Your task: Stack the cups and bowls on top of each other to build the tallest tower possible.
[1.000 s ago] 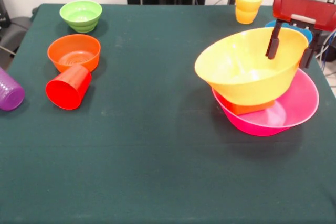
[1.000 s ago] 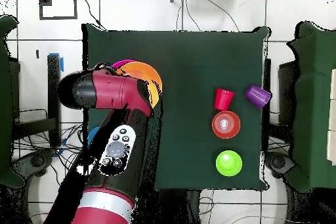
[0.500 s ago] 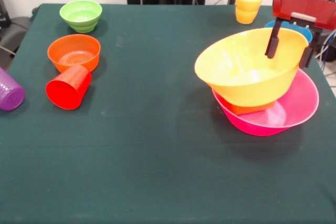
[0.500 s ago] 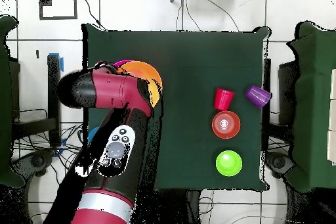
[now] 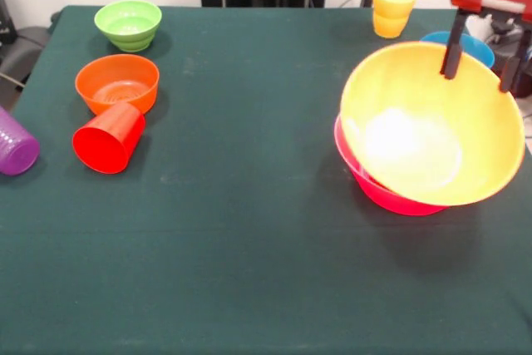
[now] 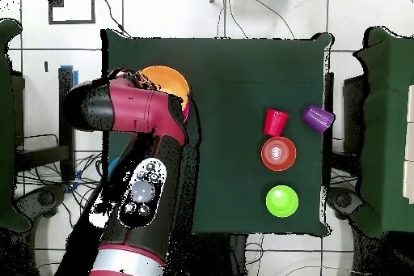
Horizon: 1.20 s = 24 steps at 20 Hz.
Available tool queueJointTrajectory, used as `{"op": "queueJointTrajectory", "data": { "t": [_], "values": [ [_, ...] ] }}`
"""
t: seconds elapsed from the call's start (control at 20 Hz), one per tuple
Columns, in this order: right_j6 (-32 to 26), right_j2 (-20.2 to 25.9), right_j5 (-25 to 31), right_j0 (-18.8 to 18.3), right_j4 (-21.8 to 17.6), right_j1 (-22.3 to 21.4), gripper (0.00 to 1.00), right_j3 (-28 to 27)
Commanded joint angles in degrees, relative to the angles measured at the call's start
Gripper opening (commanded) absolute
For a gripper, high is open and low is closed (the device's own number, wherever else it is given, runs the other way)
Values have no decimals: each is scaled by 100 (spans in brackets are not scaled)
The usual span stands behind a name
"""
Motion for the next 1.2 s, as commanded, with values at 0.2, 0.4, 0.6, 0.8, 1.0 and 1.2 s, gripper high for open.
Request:
{"op": "queueJointTrajectory", "data": {
  "t": [0.2, 0.4, 0.6, 0.8, 1.0, 1.2],
  "values": [
    [855, 690, 372, -31, 358, -350, 100, -131],
    [803, 599, 491, -28, 357, -355, 100, -136],
    [522, 656, 581, -182, 273, -468, 100, 37],
    [261, 569, 922, -302, 105, -606, 100, 132],
    [-311, 808, 972, -740, -30, -795, 100, 393],
    [-694, 1050, 939, -1144, -142, -936, 100, 598]
  ]
}}
